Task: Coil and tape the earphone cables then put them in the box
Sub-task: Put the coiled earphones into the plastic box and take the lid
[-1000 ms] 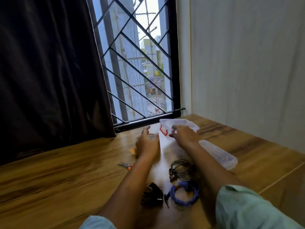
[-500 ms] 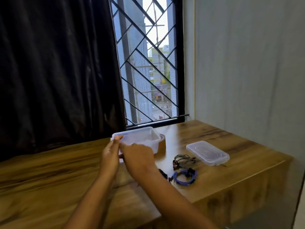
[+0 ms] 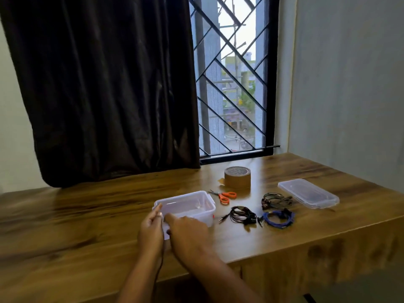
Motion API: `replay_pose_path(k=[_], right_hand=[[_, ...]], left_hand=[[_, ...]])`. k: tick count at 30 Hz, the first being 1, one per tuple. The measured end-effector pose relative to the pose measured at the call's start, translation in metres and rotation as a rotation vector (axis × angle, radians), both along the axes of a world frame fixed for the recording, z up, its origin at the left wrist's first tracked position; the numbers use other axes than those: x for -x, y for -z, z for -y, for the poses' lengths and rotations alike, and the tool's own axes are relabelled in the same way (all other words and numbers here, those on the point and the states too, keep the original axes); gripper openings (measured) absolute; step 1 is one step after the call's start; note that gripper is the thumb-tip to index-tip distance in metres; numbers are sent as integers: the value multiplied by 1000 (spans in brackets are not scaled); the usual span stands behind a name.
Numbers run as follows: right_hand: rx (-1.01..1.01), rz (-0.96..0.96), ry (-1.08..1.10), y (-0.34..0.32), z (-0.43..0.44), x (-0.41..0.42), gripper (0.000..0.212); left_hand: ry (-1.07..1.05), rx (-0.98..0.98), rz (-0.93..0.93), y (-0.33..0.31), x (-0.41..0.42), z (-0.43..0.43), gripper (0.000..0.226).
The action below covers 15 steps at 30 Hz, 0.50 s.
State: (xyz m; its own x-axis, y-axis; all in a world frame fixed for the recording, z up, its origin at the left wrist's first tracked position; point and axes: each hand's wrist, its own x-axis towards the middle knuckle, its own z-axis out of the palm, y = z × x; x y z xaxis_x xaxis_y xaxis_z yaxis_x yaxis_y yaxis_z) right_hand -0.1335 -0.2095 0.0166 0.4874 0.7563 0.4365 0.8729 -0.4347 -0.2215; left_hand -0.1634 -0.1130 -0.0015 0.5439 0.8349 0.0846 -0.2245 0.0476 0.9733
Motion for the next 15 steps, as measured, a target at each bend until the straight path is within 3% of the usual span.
replay_pose_path(k=[8, 12, 15], right_hand=[[-243, -157, 293, 6, 44, -58, 43], [-315, -342, 241, 9, 58, -80, 40], [-344, -279, 313, 15, 69, -92, 43]], left_hand=[[-32, -93, -40, 7, 4, 5, 32], [-19, -137, -65, 7, 6, 8, 36], [1, -151, -77, 5, 7, 8, 38]])
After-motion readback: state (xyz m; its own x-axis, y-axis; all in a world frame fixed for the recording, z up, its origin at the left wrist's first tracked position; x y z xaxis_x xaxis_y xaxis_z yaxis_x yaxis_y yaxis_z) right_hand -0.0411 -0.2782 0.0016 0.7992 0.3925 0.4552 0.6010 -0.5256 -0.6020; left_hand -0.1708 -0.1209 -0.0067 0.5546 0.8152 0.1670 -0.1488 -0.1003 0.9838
